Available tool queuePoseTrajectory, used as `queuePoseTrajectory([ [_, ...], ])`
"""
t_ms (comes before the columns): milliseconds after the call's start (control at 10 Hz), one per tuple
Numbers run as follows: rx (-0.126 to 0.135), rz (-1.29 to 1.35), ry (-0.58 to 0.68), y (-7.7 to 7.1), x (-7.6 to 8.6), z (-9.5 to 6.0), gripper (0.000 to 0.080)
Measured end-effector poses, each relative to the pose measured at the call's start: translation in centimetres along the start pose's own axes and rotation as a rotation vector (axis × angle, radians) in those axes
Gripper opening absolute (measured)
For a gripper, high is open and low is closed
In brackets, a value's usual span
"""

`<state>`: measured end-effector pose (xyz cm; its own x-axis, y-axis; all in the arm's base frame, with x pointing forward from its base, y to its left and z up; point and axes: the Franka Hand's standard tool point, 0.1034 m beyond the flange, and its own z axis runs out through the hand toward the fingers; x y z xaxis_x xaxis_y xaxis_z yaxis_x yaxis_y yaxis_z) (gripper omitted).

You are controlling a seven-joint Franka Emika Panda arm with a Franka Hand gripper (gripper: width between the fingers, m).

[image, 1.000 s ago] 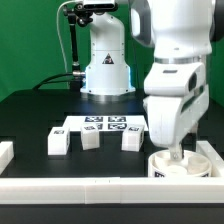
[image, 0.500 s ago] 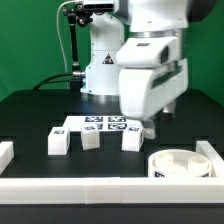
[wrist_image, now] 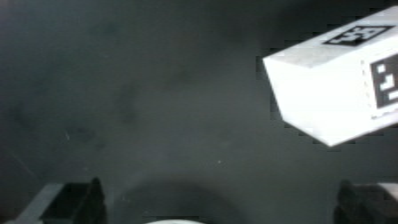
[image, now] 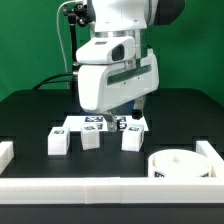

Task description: Assemble stool

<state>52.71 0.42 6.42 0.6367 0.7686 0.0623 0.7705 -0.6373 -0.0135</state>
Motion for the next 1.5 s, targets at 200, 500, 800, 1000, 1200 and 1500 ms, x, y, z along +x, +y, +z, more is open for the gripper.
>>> queuePoseTrajectory([
  [200, 0.004, 0.072, 0.002, 0.0, 0.0, 0.1, 0.0648],
  [500, -0.015, 0.458, 0.030, 0.4, -1.3, 1.1, 0.0648],
  [800, 0.002, 0.725, 0.035, -0.8, -1.6, 2.0, 0.0648],
  [1000, 0.014, 0.848, 0.041, -0.9, -1.5, 2.0, 0.0648],
  [1200, 0.028, 0.997, 0.044, -1.1, -1.3, 2.1, 0.0648],
  [1500, 0.065, 1.311, -0.002, -2.1, -1.3, 2.3, 0.0648],
])
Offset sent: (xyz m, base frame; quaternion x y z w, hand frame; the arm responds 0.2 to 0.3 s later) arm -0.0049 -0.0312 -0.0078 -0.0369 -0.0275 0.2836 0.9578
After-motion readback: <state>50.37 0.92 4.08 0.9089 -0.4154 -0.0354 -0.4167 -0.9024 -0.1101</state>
